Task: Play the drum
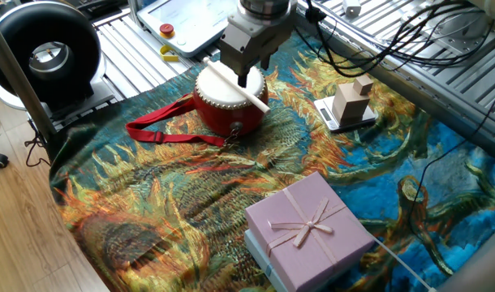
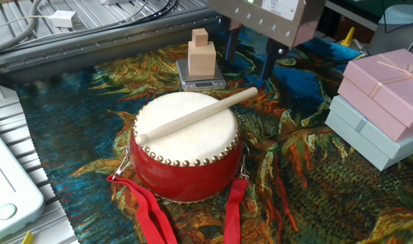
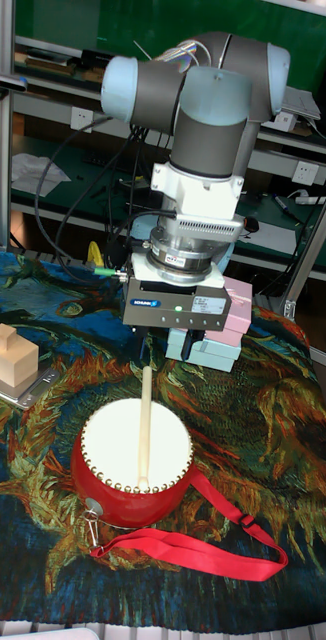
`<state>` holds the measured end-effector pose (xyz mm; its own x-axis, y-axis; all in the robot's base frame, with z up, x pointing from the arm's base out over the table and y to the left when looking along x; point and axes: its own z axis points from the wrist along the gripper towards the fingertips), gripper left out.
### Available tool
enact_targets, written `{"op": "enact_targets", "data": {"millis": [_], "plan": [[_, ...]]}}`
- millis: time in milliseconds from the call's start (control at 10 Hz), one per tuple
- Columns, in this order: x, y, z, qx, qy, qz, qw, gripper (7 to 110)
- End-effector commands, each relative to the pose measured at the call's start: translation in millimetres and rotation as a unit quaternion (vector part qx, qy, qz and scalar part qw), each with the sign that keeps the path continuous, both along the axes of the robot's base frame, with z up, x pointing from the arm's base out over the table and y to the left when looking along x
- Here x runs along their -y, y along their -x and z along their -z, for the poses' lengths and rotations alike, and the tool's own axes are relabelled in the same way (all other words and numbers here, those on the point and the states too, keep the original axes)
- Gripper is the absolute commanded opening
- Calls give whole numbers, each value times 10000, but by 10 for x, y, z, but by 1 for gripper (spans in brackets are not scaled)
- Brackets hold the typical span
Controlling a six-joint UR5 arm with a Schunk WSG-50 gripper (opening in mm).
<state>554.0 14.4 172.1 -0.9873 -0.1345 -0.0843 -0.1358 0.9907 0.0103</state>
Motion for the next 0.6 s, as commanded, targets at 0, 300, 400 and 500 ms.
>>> {"op": "enact_targets", "data": {"millis": [0, 300, 400, 500], "plan": [[-13, 4, 67, 25, -17, 70, 10000, 66], [63, 53, 67, -81, 121, 78, 9999, 66], [59, 62, 66, -104, 114, 70, 9999, 66], [54, 84, 75, -127, 119, 9, 9998, 66]]}}
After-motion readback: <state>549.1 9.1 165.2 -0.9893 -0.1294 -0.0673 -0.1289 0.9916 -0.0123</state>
